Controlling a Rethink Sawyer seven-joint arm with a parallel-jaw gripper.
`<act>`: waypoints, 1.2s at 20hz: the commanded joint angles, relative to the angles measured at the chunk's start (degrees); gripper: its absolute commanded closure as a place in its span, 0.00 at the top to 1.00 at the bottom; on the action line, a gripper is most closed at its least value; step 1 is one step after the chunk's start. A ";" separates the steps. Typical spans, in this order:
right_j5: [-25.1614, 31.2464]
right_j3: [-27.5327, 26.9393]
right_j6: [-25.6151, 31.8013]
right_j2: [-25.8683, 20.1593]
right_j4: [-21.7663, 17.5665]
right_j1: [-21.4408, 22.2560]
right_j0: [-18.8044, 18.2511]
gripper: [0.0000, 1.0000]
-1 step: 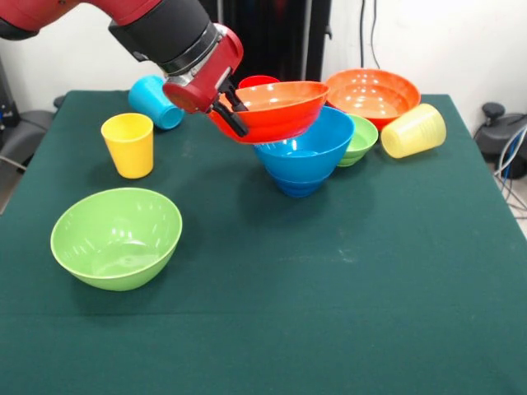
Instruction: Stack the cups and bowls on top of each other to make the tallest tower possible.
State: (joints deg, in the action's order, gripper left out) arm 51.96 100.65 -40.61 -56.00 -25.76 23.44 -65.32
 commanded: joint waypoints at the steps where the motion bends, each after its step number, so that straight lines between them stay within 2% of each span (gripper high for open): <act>1: -1.78 0.29 -2.55 0.10 1.62 -1.40 2.63 0.00; 9: -2.46 -0.39 -5.68 1.64 2.25 -2.89 5.56 0.00; 20: -1.25 -0.80 -4.84 0.74 5.76 -2.50 5.38 0.00; 24: -1.87 -0.93 -4.56 2.52 4.10 -2.22 6.30 0.00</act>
State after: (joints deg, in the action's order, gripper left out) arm 51.96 100.64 -40.61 -56.00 -21.54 21.94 -62.64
